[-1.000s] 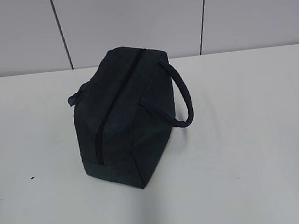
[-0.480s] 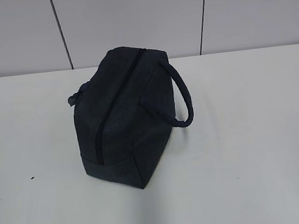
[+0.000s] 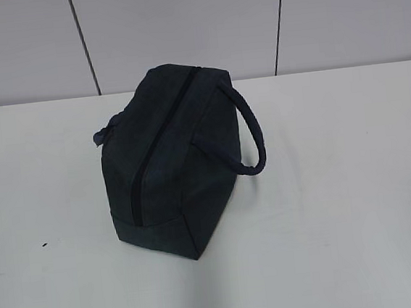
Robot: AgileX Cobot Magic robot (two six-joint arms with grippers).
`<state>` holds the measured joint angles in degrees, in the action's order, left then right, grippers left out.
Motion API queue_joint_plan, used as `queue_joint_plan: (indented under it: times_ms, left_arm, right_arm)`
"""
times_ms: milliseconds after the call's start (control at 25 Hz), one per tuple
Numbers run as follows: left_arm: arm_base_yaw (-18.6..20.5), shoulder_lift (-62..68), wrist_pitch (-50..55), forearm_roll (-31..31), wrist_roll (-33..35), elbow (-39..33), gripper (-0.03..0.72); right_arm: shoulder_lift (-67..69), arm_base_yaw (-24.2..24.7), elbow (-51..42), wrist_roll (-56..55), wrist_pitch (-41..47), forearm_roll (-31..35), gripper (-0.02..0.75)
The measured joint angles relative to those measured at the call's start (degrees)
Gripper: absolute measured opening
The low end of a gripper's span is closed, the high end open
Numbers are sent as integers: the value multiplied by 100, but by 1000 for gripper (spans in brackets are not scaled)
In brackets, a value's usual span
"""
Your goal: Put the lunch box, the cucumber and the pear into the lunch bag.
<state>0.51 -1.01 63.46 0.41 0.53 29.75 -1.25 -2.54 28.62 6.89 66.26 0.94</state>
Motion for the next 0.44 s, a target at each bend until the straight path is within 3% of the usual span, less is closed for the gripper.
queue_joint_plan:
  times_ms: [440]
  left_arm:
    - [0,0,0,0,0,0,469]
  right_arm:
    - [0,0,0,0,0,0,250]
